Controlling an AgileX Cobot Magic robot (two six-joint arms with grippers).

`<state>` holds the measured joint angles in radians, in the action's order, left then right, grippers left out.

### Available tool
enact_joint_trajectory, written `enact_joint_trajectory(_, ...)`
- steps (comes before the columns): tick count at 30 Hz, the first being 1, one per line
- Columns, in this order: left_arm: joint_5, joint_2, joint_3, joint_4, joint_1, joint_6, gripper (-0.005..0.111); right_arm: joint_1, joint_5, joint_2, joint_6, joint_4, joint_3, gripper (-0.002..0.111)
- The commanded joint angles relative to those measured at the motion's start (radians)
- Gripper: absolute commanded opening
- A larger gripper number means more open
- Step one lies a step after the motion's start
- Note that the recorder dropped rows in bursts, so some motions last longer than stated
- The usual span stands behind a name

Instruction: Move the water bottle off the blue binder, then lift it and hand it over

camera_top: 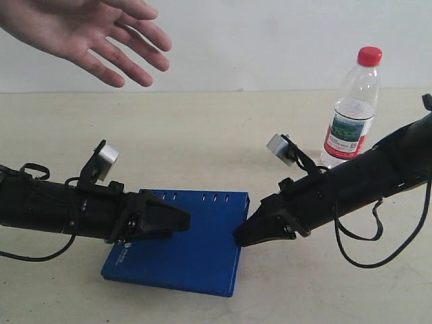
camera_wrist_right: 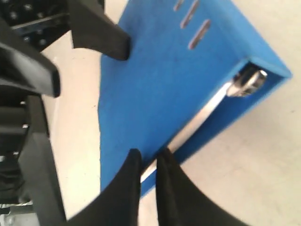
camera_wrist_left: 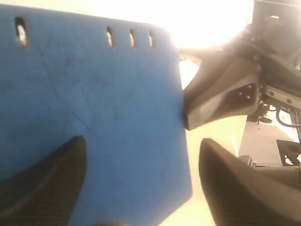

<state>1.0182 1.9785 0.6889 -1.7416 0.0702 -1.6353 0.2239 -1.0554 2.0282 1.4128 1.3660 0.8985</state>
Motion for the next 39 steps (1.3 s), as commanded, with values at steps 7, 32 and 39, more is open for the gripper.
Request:
enact_joint_trajectory(7, 0.002, 0.003, 0.037, -0.003, -0.103, -0.018, 0.063, 0.005, 0.038, -0.004, 0.026, 0.012, -0.001, 0.000)
enact_joint_trajectory(32, -0.041, 0.003, 0.037, 0.088, -0.165, 0.050, 0.061, -0.183, -0.009, -0.151, -0.203, -0.208, -0.001, 0.000)
enact_joint_trajectory(39, 0.009, 0.003, 0.037, 0.064, -0.165, 0.050, 0.061, -0.230, 0.006, -0.154, -0.260, -0.243, -0.001, 0.000)
